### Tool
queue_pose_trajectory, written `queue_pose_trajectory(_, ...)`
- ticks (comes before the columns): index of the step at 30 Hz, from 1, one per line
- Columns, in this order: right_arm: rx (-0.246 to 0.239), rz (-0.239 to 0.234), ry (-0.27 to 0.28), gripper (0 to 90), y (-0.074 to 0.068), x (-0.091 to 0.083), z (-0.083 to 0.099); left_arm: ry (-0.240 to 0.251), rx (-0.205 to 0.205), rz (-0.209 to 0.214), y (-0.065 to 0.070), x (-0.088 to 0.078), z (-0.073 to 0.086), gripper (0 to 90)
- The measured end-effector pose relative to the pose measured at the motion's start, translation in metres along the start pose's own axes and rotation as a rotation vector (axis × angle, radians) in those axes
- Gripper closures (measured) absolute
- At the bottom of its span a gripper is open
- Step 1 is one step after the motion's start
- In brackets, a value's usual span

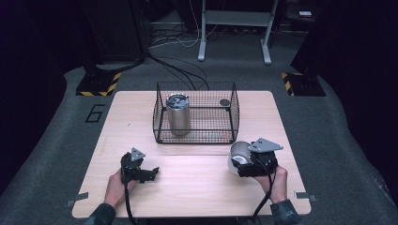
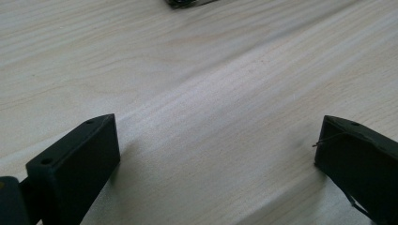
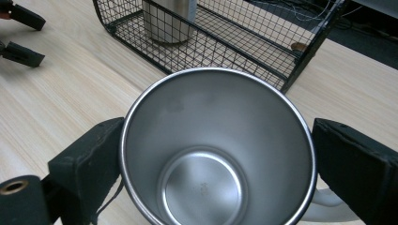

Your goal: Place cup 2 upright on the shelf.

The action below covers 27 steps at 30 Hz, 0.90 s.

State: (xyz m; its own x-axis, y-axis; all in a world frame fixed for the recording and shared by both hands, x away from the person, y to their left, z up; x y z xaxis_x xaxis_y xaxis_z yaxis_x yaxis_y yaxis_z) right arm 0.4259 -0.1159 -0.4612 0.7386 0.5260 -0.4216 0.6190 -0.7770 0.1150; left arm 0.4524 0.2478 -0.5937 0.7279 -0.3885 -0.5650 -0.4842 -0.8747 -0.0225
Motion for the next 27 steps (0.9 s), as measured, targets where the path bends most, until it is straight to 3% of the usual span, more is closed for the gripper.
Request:
queue_pose_trajectory(18, -0.016, -0.05, -0.008, 5.4, -0.01, 0.024, -0.023, 0.008, -0.014, -0.005, 0.001, 0.001, -0.001, 0.3)
queue_pose_trajectory(22, -0.014, -0.061, -0.01, 5.4, -0.012, 0.03, -0.028, 0.007, -0.012, -0.003, 0.001, 0.001, -0.001, 0.4)
queue_pose_trajectory(23, -0.014, -0.061, -0.01, 5.4, -0.012, 0.03, -0.028, -0.005, 0.006, 0.003, 0.0, 0.0, 0.0, 0.4)
queue_pose_trajectory(27, -0.022, -0.069, -0.005, 5.4, -0.013, 0.032, -0.034, 0.01, -0.013, 0.002, 0.002, 0.002, -0.001, 0.4)
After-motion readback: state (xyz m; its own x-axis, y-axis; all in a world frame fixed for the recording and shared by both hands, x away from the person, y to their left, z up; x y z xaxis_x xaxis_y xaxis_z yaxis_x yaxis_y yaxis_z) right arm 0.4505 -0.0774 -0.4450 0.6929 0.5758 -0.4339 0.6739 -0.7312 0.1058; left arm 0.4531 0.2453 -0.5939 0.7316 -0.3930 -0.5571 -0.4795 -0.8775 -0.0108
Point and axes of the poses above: each handheld gripper's, and its own axes: x roughly forward along the jaws, z roughly out of its underside, y roughly to its right, the point moved 9 cm from there along x, roughly forward along the jaws, and after that the axes turned 10 degrees about y, right-handed, at the moved point
